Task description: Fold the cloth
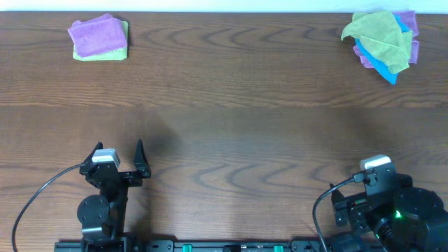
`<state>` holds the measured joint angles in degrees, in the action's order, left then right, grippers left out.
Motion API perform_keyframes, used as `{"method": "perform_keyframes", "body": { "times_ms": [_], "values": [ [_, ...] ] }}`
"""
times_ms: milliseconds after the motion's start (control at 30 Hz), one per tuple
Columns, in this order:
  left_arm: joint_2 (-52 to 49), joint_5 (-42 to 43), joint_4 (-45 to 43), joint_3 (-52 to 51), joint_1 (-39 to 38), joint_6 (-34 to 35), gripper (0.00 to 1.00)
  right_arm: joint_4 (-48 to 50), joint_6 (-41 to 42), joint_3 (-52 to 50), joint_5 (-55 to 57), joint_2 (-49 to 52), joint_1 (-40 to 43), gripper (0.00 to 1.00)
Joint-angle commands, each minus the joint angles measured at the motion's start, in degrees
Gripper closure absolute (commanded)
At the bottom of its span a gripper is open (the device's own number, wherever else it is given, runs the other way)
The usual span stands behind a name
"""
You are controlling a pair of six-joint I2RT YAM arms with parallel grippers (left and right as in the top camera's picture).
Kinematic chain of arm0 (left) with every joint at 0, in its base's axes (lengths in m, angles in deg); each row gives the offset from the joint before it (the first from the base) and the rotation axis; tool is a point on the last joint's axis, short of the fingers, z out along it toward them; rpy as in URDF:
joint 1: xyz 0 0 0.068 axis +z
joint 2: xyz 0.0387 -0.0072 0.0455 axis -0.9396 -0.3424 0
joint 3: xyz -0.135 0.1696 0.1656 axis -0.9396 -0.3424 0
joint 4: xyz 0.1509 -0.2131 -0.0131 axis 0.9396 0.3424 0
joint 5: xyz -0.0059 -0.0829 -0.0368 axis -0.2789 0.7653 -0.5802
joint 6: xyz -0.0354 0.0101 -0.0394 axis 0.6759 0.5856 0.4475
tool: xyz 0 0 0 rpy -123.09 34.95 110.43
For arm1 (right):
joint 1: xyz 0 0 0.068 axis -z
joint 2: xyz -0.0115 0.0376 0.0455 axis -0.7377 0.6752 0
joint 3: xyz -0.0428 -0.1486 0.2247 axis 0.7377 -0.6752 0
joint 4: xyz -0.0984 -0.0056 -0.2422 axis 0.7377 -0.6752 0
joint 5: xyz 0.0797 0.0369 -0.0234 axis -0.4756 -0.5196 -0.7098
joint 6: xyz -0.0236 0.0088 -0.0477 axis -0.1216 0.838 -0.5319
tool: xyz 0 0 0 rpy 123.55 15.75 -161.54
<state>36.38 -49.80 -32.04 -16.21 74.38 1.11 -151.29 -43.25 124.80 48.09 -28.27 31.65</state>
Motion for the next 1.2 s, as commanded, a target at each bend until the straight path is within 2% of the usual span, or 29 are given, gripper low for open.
{"method": "perform_keyframes", "body": {
  "times_ms": [0, 367, 533, 1167],
  "values": [
    [2.1, -0.24, -0.24, -1.6, 0.07, 0.68, 0.05, -0.09, 0.22, -0.04, -0.11, -0.17, 0.07, 0.01],
    [2.21, -0.02, -0.22, -4.81, -0.15, 0.48, 0.05, -0.09, 0.22, -0.04, -0.11, -0.17, 0.07, 0.01],
    [2.21, -1.73, -0.09, -4.81, -0.2, -3.02, 0.05, -0.11, 0.22, -0.04, -0.11, -0.17, 0.07, 0.01],
    [2.21, -1.73, -0.17, -4.81, -0.2, -3.04, 0.05, -0.11, 0.22, -0.04, -0.11, -0.17, 0.07, 0.01]
  ]
}}
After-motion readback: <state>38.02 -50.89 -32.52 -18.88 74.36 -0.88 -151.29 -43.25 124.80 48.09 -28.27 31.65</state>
